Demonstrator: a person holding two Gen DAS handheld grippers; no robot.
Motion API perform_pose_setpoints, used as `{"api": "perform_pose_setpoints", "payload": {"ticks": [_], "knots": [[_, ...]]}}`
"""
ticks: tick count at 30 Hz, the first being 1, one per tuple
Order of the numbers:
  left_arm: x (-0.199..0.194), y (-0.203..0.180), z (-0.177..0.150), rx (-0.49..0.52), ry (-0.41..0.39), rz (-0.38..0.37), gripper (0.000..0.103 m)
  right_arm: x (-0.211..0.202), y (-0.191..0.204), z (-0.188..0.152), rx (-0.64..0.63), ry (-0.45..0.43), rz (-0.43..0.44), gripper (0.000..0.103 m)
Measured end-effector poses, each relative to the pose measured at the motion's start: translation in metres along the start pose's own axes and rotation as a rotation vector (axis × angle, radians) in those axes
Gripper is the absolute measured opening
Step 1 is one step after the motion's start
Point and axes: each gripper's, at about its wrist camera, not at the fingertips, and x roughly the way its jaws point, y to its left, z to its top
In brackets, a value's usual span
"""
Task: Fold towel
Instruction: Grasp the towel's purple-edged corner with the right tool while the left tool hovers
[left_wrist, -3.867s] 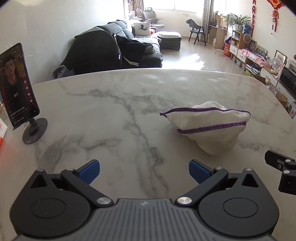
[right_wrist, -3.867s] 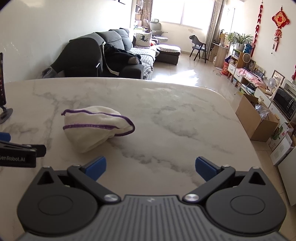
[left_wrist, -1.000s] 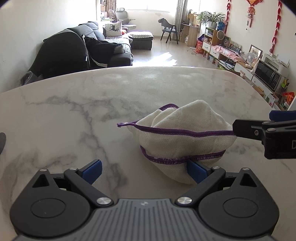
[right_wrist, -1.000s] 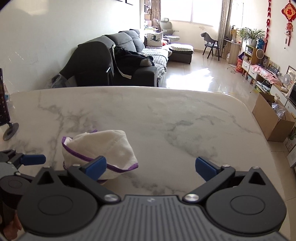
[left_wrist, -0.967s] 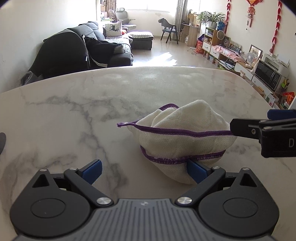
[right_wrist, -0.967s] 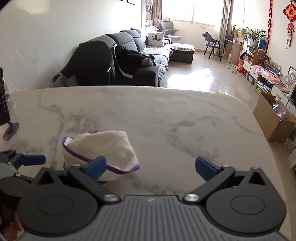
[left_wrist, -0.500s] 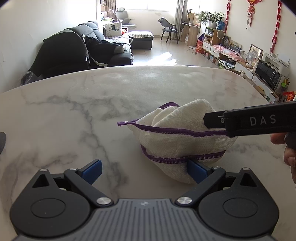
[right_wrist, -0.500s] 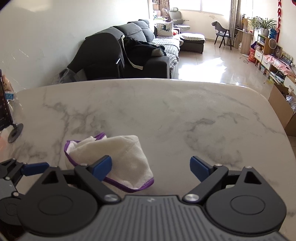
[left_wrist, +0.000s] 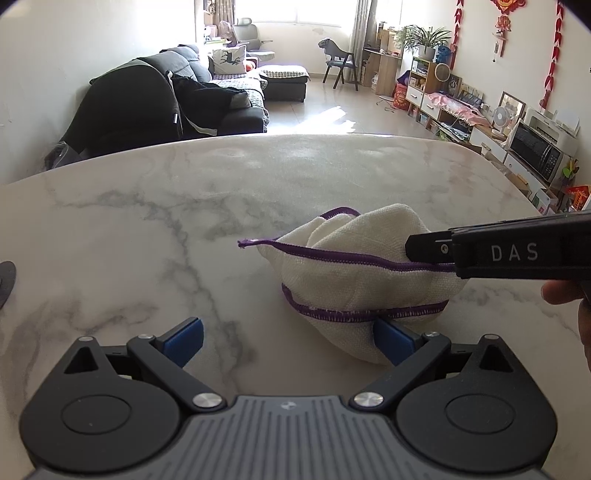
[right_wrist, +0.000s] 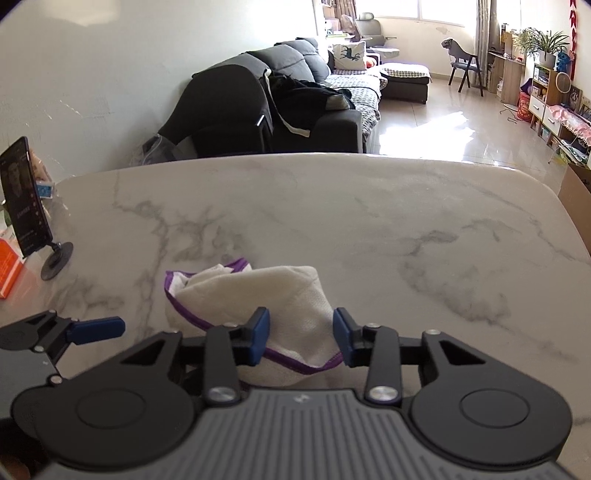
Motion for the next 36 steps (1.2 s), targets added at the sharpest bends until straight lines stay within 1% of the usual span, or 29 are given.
{"api": "perform_pose_setpoints", "payload": {"ticks": [3,6,16,18,19,21,22,30,33,34,35,36], "knots": [[-0.005,0.0,0.0,0.004,-0.01,0.006,0.099,-0.005,0.005,0.0,-0.015,-0.015,0.001,0.015],[-0.011,0.002,0.0,-0.001,-0.02,0.011,0.099,-0.01,0.008,0.0,-0.027,-0.029,0.003,0.012],[-0.017,0.006,-0.003,-0.006,-0.021,0.017,0.099,-0.017,0.018,-0.001,-0.047,-0.043,0.02,0.011],[-0.018,0.006,-0.003,-0.005,-0.018,0.02,0.099,-0.017,0.018,-0.001,-0.044,-0.043,0.02,0.015],[-0.019,0.006,-0.003,-0.004,-0.017,0.02,0.099,-0.017,0.017,-0.001,-0.04,-0.043,0.011,0.015],[-0.021,0.007,-0.002,-0.003,-0.021,0.02,0.099,-0.017,0.015,0.0,-0.037,-0.047,-0.018,0.024],[-0.022,0.006,0.0,0.003,-0.031,0.015,0.099,-0.017,0.013,0.0,-0.036,-0.049,-0.033,0.026],[-0.033,0.0,0.018,0.048,-0.106,-0.022,0.099,-0.012,-0.003,0.006,0.021,-0.052,-0.055,0.042],[-0.03,-0.006,0.022,0.07,-0.114,-0.044,0.098,-0.006,-0.009,0.009,0.051,-0.04,-0.042,0.044],[-0.029,-0.007,0.019,0.075,-0.112,-0.063,0.097,-0.003,-0.01,0.01,0.057,-0.034,-0.039,0.044],[-0.026,-0.007,0.019,0.074,-0.106,-0.078,0.09,-0.001,-0.012,0.011,0.062,-0.029,-0.036,0.044],[-0.023,-0.008,0.019,0.07,-0.095,-0.091,0.076,0.001,-0.013,0.011,0.066,-0.024,-0.032,0.044]]}}
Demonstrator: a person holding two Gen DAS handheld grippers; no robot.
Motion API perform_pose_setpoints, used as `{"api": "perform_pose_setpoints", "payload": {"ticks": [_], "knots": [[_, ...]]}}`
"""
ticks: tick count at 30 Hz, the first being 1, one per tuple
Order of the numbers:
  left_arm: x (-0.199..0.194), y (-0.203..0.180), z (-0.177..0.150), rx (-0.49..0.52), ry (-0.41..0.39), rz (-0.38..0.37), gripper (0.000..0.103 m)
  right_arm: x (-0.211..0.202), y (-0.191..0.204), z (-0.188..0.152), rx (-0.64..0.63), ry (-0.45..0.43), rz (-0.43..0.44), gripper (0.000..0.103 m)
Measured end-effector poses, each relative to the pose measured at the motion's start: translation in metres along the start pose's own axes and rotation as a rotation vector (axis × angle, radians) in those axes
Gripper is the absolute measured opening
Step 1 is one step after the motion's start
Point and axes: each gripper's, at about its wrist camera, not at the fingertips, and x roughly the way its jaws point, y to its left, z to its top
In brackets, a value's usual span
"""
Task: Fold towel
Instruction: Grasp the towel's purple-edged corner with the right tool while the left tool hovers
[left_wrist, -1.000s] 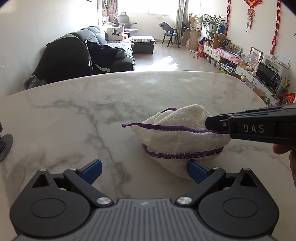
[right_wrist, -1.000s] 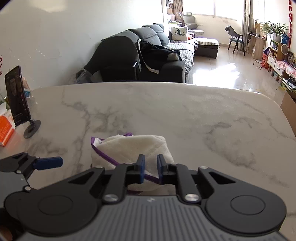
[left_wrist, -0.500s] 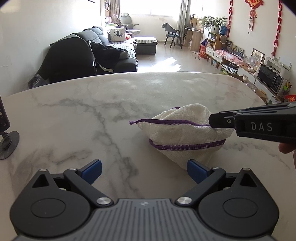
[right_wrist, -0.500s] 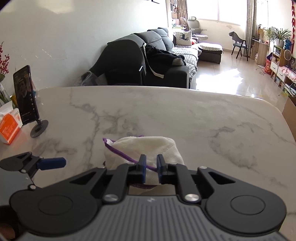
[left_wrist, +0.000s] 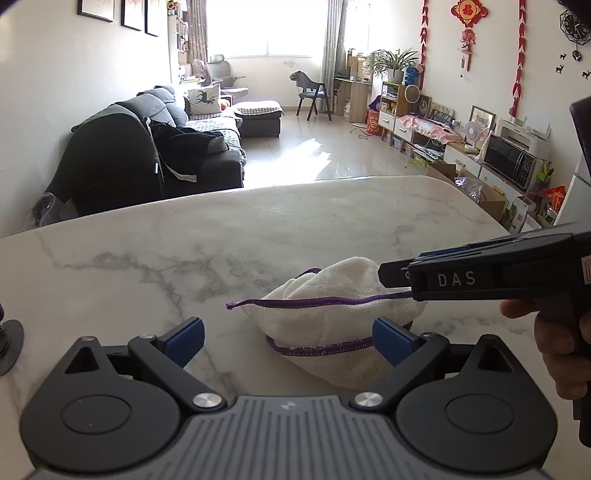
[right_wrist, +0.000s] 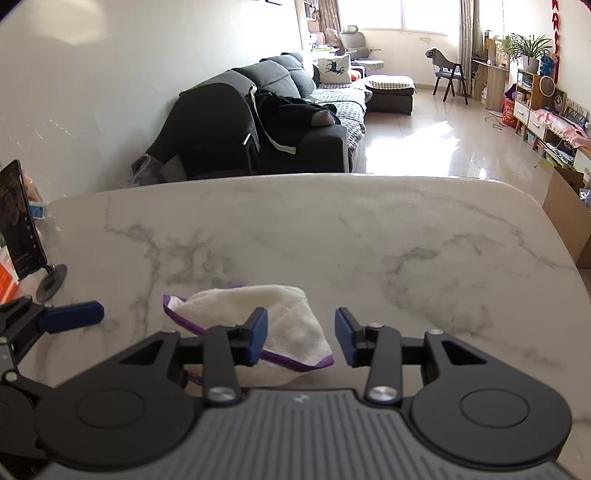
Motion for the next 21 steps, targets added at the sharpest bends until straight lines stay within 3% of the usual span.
{"api": "perform_pose_setpoints", "payload": {"ticks": [3,16,19,21], "knots": [[0.012,0.001,-0.002,-0.019,0.045,-0.013,0.067,0.006,-0.002,0.001,0.008,0.015,0.011,0.044],[0.029,0.002,-0.017,-0.012,0.086,-0.014,0.066,0.022,-0.006,-0.006,0.027,0.058,0.067,0.041],[0.03,0.003,-0.017,-0.008,0.084,-0.008,0.068,0.022,-0.002,-0.006,0.021,0.059,0.081,0.031],[0.03,0.003,-0.018,-0.003,0.081,0.006,0.075,0.021,0.002,-0.008,0.002,0.059,0.098,0.019]]}}
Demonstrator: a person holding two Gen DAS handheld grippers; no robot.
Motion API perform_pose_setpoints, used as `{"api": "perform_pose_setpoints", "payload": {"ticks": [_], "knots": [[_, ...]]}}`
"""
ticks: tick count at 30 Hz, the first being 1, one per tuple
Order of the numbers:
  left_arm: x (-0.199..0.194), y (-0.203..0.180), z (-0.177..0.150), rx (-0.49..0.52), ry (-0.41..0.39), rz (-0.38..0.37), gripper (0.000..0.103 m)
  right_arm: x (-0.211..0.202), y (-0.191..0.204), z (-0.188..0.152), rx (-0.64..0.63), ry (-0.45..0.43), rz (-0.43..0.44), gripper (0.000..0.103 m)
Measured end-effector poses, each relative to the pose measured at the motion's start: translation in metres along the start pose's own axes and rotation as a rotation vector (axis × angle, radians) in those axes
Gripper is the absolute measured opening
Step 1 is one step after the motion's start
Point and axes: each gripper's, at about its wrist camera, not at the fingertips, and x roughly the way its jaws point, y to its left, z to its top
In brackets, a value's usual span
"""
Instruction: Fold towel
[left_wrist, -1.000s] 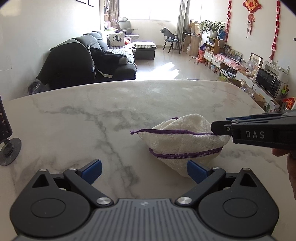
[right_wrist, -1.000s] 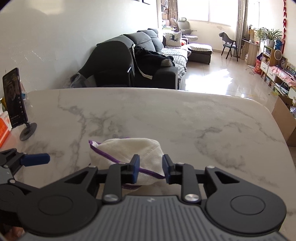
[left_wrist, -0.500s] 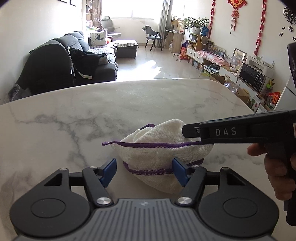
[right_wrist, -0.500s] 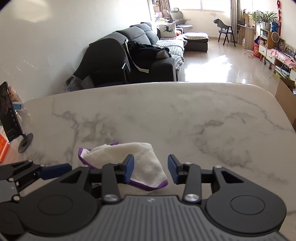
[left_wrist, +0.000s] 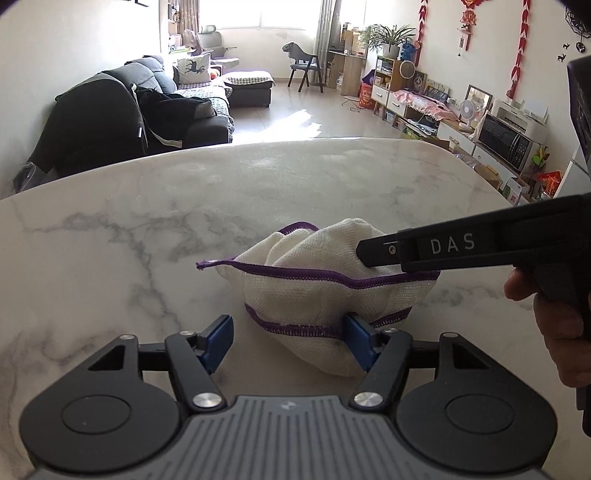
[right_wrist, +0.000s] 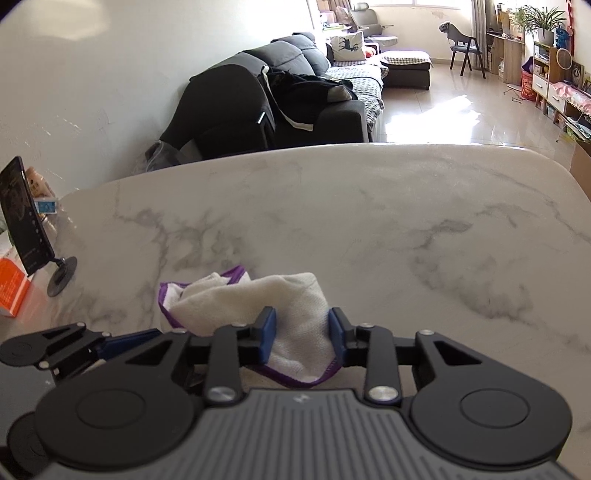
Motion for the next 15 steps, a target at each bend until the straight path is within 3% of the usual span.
{"api": "perform_pose_setpoints", "payload": {"ticks": [3,15], "knots": [[-0.001,-0.001,-0.001,0.0,-0.004,0.012,0.078,-0.003,0.005,-0.002,-0.021,-0.011,0.008,0.009],[-0.018,0.009,-0.002,-0.055,0.023,-0.007,0.084,-0.024,0.017,-0.007,-0.05,-0.061,0.009,0.008]]}}
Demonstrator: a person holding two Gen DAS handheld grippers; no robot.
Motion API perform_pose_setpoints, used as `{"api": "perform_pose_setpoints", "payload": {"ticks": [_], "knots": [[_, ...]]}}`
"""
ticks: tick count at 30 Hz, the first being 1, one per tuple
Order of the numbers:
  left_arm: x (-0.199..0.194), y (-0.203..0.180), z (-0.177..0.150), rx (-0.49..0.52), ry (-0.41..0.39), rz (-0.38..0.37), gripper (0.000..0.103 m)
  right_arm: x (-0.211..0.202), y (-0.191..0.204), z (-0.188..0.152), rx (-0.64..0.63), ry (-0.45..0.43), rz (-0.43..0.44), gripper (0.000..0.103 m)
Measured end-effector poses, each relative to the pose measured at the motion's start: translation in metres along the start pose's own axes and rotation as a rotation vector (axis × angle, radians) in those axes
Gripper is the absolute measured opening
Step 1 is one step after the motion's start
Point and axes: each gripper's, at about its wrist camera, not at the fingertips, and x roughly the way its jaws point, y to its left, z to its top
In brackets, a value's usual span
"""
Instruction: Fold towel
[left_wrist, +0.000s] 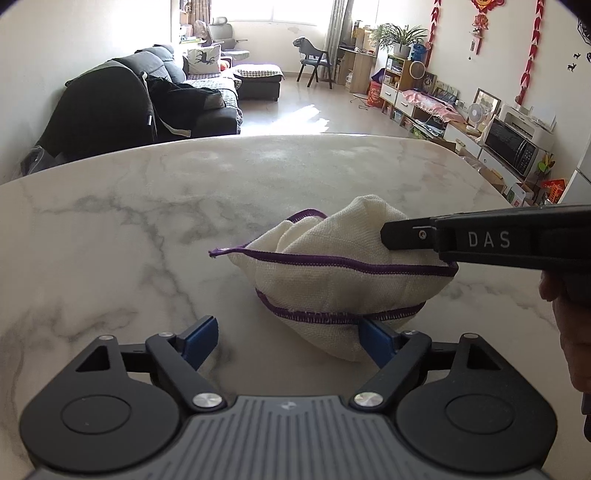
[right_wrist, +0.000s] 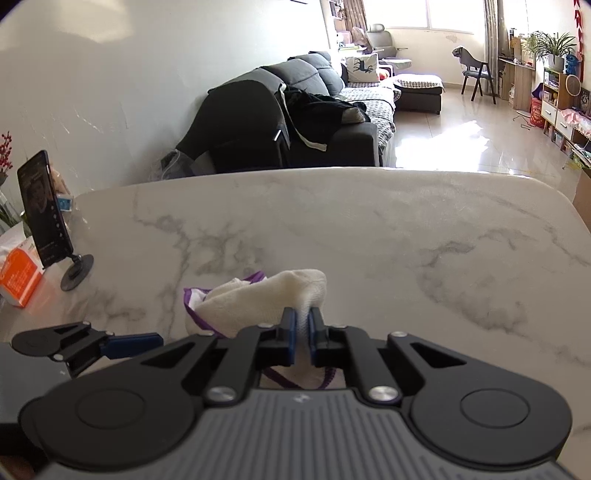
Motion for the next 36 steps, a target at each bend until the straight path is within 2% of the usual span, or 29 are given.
{"api": "perform_pose_setpoints", "payload": {"ticks": [5,8,20,36], "knots": [[-0.013,0.005,-0.002,0.0,-0.017,0.036,0.085,-0.007,0.007,-0.001,-0.02,-0.014,0.005,0.008],[-0.02,0.009,-0.002,-0.01,-0.026,0.055,0.089,-0.012,0.011,-0.002,-0.032,-0.023,0.008,0.008],[-0.037,0.026,-0.007,-0.046,-0.029,0.124,0.09,-0.03,0.028,-0.005,-0.079,-0.058,0.02,0.009],[-0.054,0.041,-0.014,-0.091,-0.032,0.163,0.09,-0.034,0.054,-0.012,-0.191,-0.055,0.076,0.013]]}}
